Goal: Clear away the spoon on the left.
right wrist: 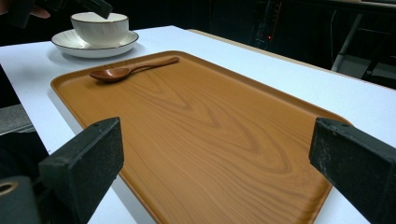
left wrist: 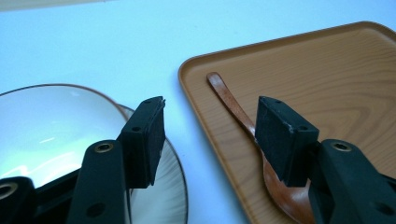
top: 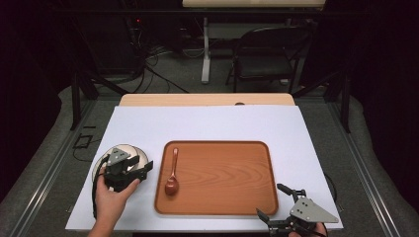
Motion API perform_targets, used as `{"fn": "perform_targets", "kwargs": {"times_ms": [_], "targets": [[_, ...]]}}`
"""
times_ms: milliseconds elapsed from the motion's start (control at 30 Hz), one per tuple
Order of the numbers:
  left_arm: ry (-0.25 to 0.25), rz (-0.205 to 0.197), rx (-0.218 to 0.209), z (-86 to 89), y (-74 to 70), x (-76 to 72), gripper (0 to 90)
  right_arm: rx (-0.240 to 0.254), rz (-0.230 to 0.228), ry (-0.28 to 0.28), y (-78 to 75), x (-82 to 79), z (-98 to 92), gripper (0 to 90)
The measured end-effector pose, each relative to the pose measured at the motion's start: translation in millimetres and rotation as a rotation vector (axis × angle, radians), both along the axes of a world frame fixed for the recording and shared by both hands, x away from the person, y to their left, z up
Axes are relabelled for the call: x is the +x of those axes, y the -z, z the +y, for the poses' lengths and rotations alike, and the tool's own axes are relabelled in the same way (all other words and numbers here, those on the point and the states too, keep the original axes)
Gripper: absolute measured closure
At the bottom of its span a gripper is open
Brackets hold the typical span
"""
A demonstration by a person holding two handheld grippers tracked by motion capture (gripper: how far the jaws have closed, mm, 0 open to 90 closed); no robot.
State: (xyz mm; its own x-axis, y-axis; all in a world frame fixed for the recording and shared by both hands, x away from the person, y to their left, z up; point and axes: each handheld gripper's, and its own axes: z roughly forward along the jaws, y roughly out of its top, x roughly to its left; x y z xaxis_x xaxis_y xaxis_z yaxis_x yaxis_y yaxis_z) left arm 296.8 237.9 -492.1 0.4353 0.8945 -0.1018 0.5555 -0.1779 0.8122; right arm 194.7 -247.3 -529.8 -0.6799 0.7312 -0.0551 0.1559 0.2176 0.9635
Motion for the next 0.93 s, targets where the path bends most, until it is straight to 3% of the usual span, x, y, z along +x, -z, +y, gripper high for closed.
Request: {"fn": "perform_targets", "kwargs": {"times_ms": [100,400,767,933], "targets": [[-0.005,-0.033,-0.005,6.8,2.3,-8.1,42.5,-0.001,0.0,0.001,0.1,0.3,-0.1,3.0],[-0.012,-0.049,-0.016,21.0,12.1,-24.6,42.0,-0.003,0.002,-0.003,0.7,0.6,1.1,3.1],[-0.042,-0.033,-0.054,32.4,19.2,-26.6,41.7,-0.006,0.004,-0.004,1.3,1.6,0.0,4.0],[-0.041,-0.046,-0.07,32.4,16.3,-28.2,40.9,-0.004,0.01,0.005,1.9,2.4,-0.7,4.3]]}}
